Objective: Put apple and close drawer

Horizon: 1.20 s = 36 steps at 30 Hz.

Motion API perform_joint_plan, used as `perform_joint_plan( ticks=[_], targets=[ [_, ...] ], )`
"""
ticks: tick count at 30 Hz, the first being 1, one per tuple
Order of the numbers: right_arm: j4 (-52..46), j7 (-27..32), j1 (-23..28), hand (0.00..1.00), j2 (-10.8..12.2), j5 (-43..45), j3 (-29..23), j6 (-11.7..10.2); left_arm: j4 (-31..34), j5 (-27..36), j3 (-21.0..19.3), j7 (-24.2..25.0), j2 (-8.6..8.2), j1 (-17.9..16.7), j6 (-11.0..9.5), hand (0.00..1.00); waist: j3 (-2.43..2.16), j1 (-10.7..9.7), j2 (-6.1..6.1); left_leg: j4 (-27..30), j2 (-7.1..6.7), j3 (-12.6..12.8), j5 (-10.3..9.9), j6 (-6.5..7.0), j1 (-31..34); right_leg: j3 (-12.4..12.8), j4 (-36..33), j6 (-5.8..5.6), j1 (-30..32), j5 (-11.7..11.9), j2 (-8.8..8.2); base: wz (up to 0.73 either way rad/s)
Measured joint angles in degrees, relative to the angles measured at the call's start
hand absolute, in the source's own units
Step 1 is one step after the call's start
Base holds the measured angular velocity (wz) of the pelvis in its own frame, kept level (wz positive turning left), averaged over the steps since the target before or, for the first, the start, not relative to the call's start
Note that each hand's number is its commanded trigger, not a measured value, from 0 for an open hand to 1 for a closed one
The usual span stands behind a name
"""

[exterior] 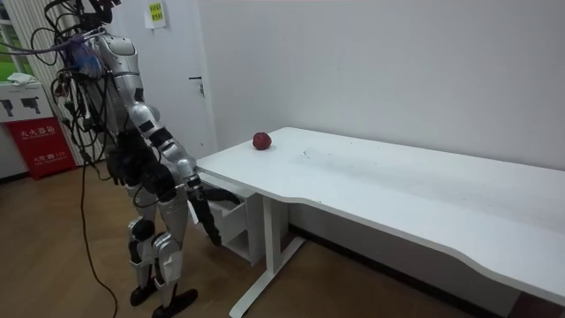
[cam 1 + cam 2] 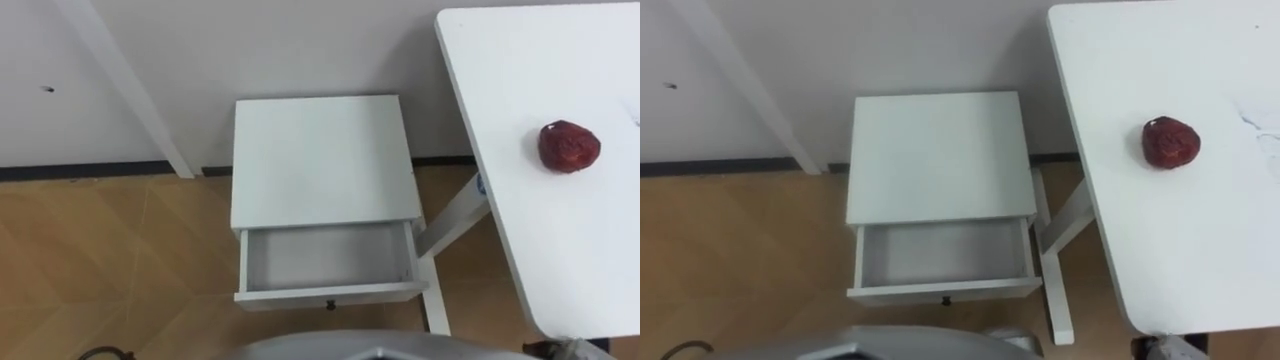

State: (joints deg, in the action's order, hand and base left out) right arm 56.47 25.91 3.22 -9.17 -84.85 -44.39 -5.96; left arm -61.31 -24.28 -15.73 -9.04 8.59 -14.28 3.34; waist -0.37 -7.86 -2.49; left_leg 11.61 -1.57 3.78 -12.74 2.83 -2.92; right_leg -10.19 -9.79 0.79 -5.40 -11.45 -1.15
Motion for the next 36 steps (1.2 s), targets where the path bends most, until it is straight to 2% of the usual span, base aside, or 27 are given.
perform_joint_plan(
  ticks=[2, 5, 8, 10, 16, 19, 21, 24, 30, 34, 36],
  targets=[
    [-3.57, 3.01, -0.03, 0.0, -0.35, 0.17, -0.76, -1.62, 1.05, 0.1, -0.01, -0.03, 0.3, 0.04, -0.35, 0.0, 0.0, -0.06, -0.07, -0.04, 0.05, 0.0, 0.0, 0.01, 0.38, 0.0, -0.22, 0.0, 0.43, 0.0, 0.01, 0.0],
    [-8.66, 8.09, -0.16, 0.0, -0.86, 2.25, -0.89, -3.33, 1.16, 1.18, 0.07, -0.05, 0.91, 0.05, -2.24, 0.0, 0.09, -0.25, -0.14, -0.26, 0.14, 0.07, 0.01, 0.02, 0.72, -0.02, -0.38, 0.0, 0.82, 0.0, 0.09, 0.0],
    [-13.18, 15.03, -0.25, 0.0, -0.88, 4.33, -0.88, -4.35, 1.14, 1.15, 0.07, -0.12, 0.99, -0.04, -2.54, 0.0, 0.13, -0.14, 0.1, -0.32, 0.16, 0.45, 0.14, 0.11, 1.59, 0.31, -0.99, 0.01, 2.17, -0.01, 0.06, -0.05],
    [-15.39, 19.36, -0.34, 0.0, -1.22, 4.65, -0.9, -5.85, 1.29, 1.13, 0.03, -0.12, 1.17, -0.52, -2.61, 0.0, 0.12, -0.15, 0.05, -0.3, 0.14, 0.72, 0.16, 0.13, 1.69, 0.59, -1.06, 0.0, 2.47, 0.0, 0.09, -0.07],
    [-23.47, 26.75, -0.33, 0.0, -2.22, 8.36, -1.02, -9.84, 1.7, 1.02, 0.03, 0.06, 1.19, -0.79, -3.71, 0.0, 0.47, -0.51, -0.76, -0.42, -0.13, 0.72, 0.2, 0.19, 1.71, 0.52, -1.06, -0.01, 2.44, 0.01, 0.09, 0.0],
    [-30.53, 28.9, -1.04, 0.0, -4.78, 14.46, -0.84, -11.41, 1.62, 1.09, 0.09, 0.65, 1.19, -0.72, -4.43, 0.0, 0.45, -0.95, -0.85, -0.33, -0.13, 0.71, 0.2, 0.2, 1.72, 0.43, -1.1, -0.08, 2.37, 0.07, 0.04, 0.0],
    [-36.84, 31.15, -1.45, 0.0, -6.48, 22.64, 0.42, -12.63, 1.35, 1.1, 0.2, 0.66, 1.2, -0.6, -4.78, 0.0, 0.36, -0.89, -0.53, -0.26, 0.04, 0.7, 0.21, 0.21, 1.87, 0.4, -1.08, -0.08, 2.49, 0.12, 0.08, 0.0],
    [-40.7, 33.48, -1.63, 0.0, -7.2, 31.98, 1.06, -13.99, 0.52, 1.06, 0.23, 0.85, 1.42, 0.02, -4.81, 0.0, 0.24, -0.06, -0.27, -0.27, 0.31, 0.76, 0.22, 0.17, 1.91, 0.47, -1.05, 0.01, 2.51, 0.19, 0.18, 0.0],
    [-44.28, 39.29, -0.66, 0.0, -7.11, 45.25, 5.44, -13.99, -0.64, 1.03, 2.66, 0.63, 1.28, 0.37, -4.64, 0.0, -0.03, 1.62, 0.1, -0.28, 0.24, 0.75, 0.25, 0.14, 1.74, 0.46, -1.04, 0.03, 2.57, 0.2, 0.16, 0.0],
    [-47.1, 39.84, -0.68, 0.0, -6.83, 53.93, 7.16, -13.91, -0.65, 1.06, 2.63, 0.58, 1.33, 0.7, -4.61, 0.0, -0.19, 2.07, 0.46, -0.21, 0.25, 0.71, 0.25, 0.14, 1.76, 0.2, -1.01, 0.03, 2.57, 0.2, 0.13, 0.0],
    [-48.72, 39.47, -0.44, 0.0, -6.79, 61.38, 8.19, -13.27, -0.69, 1.1, 2.84, 0.62, 1.28, 0.69, -4.54, 0.0, -0.2, 2.21, 0.5, -0.18, 0.27, 0.69, 0.25, 0.13, 1.77, 0.08, -0.94, 0.03, 2.51, 0.2, 0.13, 0.0]
  ],
)
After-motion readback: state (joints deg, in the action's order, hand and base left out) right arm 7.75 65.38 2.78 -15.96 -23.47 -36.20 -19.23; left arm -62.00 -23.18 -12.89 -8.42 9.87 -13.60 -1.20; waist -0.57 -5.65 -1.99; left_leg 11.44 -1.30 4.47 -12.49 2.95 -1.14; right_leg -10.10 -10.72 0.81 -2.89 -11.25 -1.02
